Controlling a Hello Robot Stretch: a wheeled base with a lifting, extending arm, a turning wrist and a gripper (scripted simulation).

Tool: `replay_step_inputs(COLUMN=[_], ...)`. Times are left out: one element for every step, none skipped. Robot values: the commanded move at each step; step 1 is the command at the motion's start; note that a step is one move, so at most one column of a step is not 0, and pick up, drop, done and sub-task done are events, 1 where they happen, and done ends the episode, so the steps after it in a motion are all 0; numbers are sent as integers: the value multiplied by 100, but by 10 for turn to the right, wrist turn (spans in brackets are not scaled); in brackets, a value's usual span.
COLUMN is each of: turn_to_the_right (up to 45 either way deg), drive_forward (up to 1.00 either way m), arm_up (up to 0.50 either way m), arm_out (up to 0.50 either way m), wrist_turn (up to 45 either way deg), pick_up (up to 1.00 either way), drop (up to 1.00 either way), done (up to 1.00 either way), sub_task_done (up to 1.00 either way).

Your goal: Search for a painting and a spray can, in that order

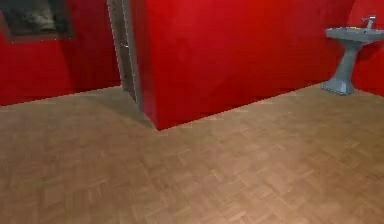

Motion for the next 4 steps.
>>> replay_step_inputs(turn_to_the_right=[450, 420, 0, 60], drive_forward=[0, 0, 100, 0], arm_up=[0, 0, 0, 0], arm_out=[0, 0, 0, 0], wrist_turn=[0, 0, 0, 0], pick_up=[0, 0, 0, 0], drop=[0, 0, 0, 0], done=[0, 0, 0, 0], sub_task_done=[0, 0, 0, 0])
